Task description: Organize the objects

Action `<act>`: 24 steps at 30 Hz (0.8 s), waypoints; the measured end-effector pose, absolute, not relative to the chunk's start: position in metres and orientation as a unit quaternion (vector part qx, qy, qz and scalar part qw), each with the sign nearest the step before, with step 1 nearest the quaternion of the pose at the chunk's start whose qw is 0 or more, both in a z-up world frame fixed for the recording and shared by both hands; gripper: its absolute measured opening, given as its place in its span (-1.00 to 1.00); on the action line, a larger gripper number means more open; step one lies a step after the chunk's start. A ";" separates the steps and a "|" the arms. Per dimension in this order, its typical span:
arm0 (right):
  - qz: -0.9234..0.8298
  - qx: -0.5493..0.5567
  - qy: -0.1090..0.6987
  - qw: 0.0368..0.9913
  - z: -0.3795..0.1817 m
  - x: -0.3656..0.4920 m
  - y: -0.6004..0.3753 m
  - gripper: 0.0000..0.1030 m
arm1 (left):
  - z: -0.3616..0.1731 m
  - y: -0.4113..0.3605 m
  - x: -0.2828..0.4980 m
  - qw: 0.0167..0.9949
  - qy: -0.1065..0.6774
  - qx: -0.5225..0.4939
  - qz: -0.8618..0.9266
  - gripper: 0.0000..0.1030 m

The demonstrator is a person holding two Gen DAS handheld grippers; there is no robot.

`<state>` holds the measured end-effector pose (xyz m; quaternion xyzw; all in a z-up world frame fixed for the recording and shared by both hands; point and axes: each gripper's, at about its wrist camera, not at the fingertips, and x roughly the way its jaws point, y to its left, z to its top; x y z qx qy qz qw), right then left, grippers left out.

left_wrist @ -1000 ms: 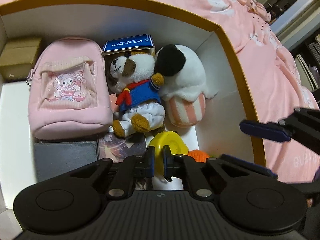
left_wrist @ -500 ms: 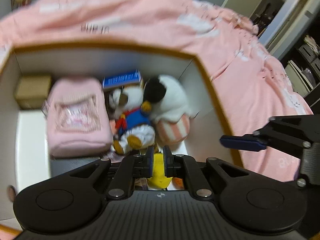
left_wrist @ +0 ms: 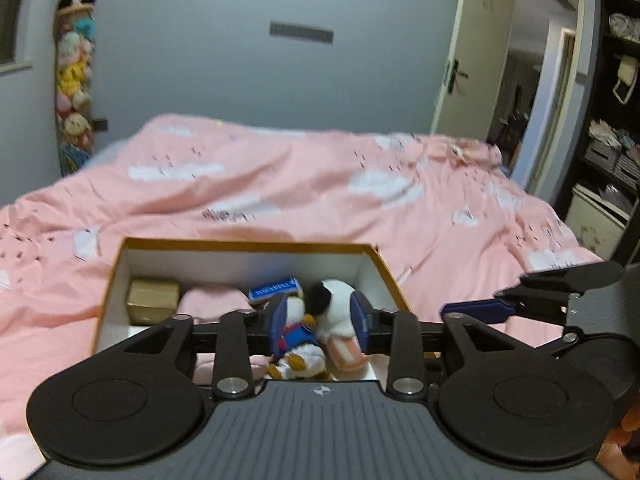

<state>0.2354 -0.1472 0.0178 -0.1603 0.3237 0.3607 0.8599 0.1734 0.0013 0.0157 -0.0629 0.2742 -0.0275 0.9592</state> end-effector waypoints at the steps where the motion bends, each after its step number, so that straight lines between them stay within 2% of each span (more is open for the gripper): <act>1: 0.353 -0.145 0.325 0.865 0.017 0.234 -0.149 0.22 | 0.014 0.002 0.170 0.961 0.268 -0.058 -0.020 -0.16; 8: 0.301 -0.037 0.314 0.900 0.004 0.221 -0.162 0.34 | -0.002 0.009 0.158 0.964 0.260 -0.055 0.027 0.12; 15: 0.268 0.004 0.289 0.919 -0.007 0.213 -0.163 0.48 | -0.022 0.013 0.153 0.962 0.260 -0.057 0.059 0.17; 24: 0.261 0.001 0.302 0.917 -0.031 0.214 -0.155 0.48 | -0.042 0.014 0.153 0.960 0.263 -0.050 0.087 0.25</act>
